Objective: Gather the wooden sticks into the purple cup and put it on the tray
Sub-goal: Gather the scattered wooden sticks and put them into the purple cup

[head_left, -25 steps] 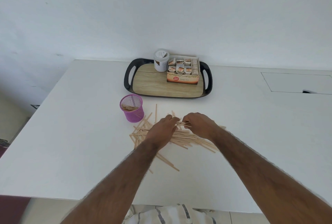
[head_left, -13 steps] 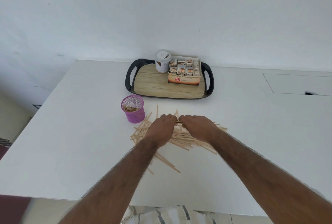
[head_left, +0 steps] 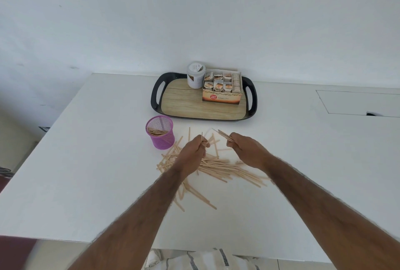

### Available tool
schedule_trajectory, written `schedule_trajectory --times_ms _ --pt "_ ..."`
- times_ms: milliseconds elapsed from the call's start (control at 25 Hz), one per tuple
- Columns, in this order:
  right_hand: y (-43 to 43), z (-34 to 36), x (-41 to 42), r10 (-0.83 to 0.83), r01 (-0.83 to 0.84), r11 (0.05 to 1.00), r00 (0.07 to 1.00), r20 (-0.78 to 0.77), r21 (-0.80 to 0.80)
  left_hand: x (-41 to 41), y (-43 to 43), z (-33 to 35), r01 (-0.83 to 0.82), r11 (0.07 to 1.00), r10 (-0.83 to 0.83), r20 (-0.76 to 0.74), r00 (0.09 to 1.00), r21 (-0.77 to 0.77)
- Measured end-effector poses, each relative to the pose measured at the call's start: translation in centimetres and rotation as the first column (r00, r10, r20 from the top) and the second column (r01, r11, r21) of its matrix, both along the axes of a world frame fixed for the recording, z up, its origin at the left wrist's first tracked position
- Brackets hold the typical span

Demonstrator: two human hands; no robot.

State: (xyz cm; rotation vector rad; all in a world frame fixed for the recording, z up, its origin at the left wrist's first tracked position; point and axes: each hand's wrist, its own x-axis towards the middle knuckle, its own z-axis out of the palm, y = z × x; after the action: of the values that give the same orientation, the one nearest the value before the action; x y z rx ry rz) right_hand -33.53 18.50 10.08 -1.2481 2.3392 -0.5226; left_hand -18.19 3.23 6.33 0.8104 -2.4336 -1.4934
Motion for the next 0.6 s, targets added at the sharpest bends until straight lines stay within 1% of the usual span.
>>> schedule_trajectory --times_ms 40,80,120,160,240,320,400,440,600 --pt "-0.4 0.0 0.5 -0.055 0.060 0.996 0.994 0.097 -0.058 -0.4 0.4 0.0 -0.083 0.980 0.090 -0.035 0.995 0.183" --pt "-1.0 0.0 1.1 -0.110 0.133 0.985 0.974 0.197 -0.106 -0.6 0.8 0.3 -0.140 0.933 0.165 -0.048 0.985 0.332" --pt "-1.6 0.1 1.7 -0.160 0.206 0.969 0.944 0.289 -0.135 -0.8 1.1 0.4 -0.175 0.881 0.215 -0.042 0.976 0.439" --pt "-2.1 0.3 2.4 -0.197 0.265 0.953 0.912 0.359 -0.150 -1.0 1.5 0.7 -0.193 0.834 0.245 -0.035 0.969 0.517" --pt "-3.1 0.2 3.4 -0.228 0.318 0.933 0.884 0.409 -0.167 -1.4 2.1 1.1 -0.226 0.752 0.305 -0.022 0.952 0.619" --pt "-4.0 0.0 4.2 -0.236 0.321 0.930 0.894 0.381 -0.177 -1.9 2.4 1.3 -0.313 0.671 0.410 0.015 0.912 0.673" --pt "-4.6 -0.2 5.0 -0.247 0.309 0.937 0.914 0.321 -0.160 -2.3 2.7 1.3 -0.377 0.574 0.502 0.052 0.863 0.727" --pt "-4.9 -0.3 5.4 -0.245 0.293 0.946 0.928 0.279 -0.143 -2.4 2.7 1.2 -0.375 0.528 0.523 0.057 0.851 0.762" --pt "-5.7 0.0 6.5 -0.205 0.211 0.973 0.977 0.065 -0.095 -2.2 3.2 2.0 -0.214 0.372 0.545 -0.026 0.838 0.903"
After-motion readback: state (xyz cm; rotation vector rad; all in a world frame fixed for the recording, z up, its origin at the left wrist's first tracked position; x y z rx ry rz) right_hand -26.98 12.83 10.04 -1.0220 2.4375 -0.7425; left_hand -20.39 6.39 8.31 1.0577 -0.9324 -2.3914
